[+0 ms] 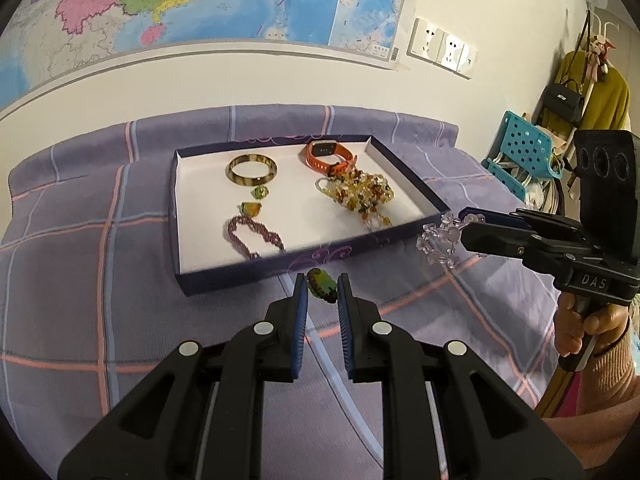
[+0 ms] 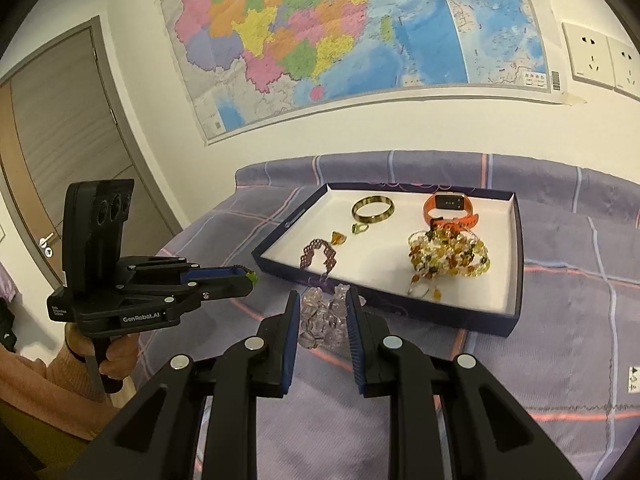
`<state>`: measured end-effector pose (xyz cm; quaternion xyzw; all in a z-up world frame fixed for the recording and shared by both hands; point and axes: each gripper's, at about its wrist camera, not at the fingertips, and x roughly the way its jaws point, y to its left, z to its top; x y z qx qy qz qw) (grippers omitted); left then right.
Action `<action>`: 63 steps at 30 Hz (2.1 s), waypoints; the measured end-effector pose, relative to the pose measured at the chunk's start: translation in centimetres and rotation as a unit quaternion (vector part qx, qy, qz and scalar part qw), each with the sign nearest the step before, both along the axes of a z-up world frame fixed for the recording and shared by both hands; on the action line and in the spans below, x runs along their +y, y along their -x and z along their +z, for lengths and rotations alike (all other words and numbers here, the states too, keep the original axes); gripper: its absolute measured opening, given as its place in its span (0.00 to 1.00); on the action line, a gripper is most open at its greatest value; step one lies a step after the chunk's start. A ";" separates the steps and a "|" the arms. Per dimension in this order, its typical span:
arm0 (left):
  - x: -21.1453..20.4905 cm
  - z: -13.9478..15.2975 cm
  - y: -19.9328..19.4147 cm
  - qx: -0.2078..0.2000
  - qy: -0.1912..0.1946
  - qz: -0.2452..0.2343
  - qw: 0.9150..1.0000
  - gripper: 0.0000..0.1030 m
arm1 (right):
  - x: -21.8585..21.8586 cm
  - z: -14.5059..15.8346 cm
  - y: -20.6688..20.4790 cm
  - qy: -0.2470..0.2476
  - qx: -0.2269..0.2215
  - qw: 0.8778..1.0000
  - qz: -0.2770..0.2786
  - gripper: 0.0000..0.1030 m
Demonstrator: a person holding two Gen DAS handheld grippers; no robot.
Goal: Organize jewelry
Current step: 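Carry the crystal bracelet into the tray with the right tool while the left tool carries the pendant, then open both tools to release the bracelet and pendant in the tray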
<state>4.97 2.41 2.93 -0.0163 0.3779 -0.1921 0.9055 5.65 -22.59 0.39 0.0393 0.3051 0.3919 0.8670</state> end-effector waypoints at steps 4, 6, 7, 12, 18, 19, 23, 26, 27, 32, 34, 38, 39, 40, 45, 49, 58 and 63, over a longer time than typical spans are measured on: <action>0.0 0.5 -1.0 -0.004 -0.001 0.003 1.000 0.15 | -0.3 0.3 -1.3 -0.002 -0.001 1.000 -0.009 0.20; 0.1 0.6 -1.7 -0.006 -0.002 0.006 1.000 0.15 | -0.5 0.4 -1.9 -0.005 0.000 1.000 -0.012 0.20; 0.1 0.7 -2.0 -0.007 -0.003 0.007 1.000 0.15 | -0.6 0.5 -2.3 -0.004 0.000 1.000 -0.014 0.20; -0.1 0.8 -3.9 -0.007 -0.011 0.013 1.000 0.15 | -0.8 0.7 -4.4 -0.004 0.000 1.000 -0.029 0.20; -0.3 0.1 -6.1 0.001 -0.019 0.018 1.000 0.15 | -0.6 0.3 -6.9 0.005 0.011 0.999 -0.041 0.20; -0.3 -0.1 -6.4 0.004 -0.019 0.019 1.000 0.15 | -0.5 0.2 -7.2 0.007 0.012 0.999 -0.042 0.20; -0.3 -0.7 -7.4 0.010 -0.018 0.029 0.999 0.15 | 0.0 -0.6 -8.7 0.016 0.025 0.998 -0.047 0.20; -0.1 -1.6 -8.4 0.023 -0.015 0.034 0.999 0.15 | 0.3 -1.4 -9.5 0.022 0.035 0.998 -0.047 0.20; 0.0 -1.8 -8.6 0.025 -0.016 0.036 0.999 0.15 | 0.4 -1.6 -9.7 0.024 0.038 0.998 -0.047 0.21; 0.0 -2.9 -9.5 0.038 -0.020 0.045 0.998 0.15 | 0.6 -2.7 -10.7 0.030 0.052 0.997 -0.053 0.21; -0.1 -3.2 -9.7 0.041 -0.022 0.046 0.998 0.15 | 0.5 -2.9 -11.0 0.032 0.055 0.996 -0.056 0.21; -0.3 -3.7 -10.0 0.049 -0.026 0.046 0.997 0.15 | 0.7 -3.3 -11.4 0.037 0.060 0.996 -0.061 0.21; -0.3 -3.9 -10.2 0.052 -0.027 0.046 0.997 0.15 | 0.7 -3.4 -11.5 0.038 0.061 0.996 -0.062 0.21; -0.3 -3.9 -10.2 0.054 -0.028 0.047 0.997 0.15 | 0.6 -3.5 -11.6 0.039 0.062 0.995 -0.063 0.21; -0.5 -4.2 -10.3 0.056 -0.032 0.048 0.997 0.24 | 0.3 -4.3 -12.2 0.043 0.072 0.993 -0.078 0.22; -0.6 -3.9 -9.8 0.051 -0.039 0.054 0.996 0.38 | 0.0 -4.6 -12.1 0.048 0.073 0.992 -0.090 0.27; -0.4 -2.2 -6.6 0.010 -0.043 0.069 0.997 0.72 | -0.3 -3.0 -9.3 0.045 0.039 0.993 -0.107 0.57; -0.2 -1.6 -3.9 -0.019 -0.053 0.091 0.994 0.95 | 0.3 -2.6 -5.8 0.055 0.011 0.992 -0.111 0.86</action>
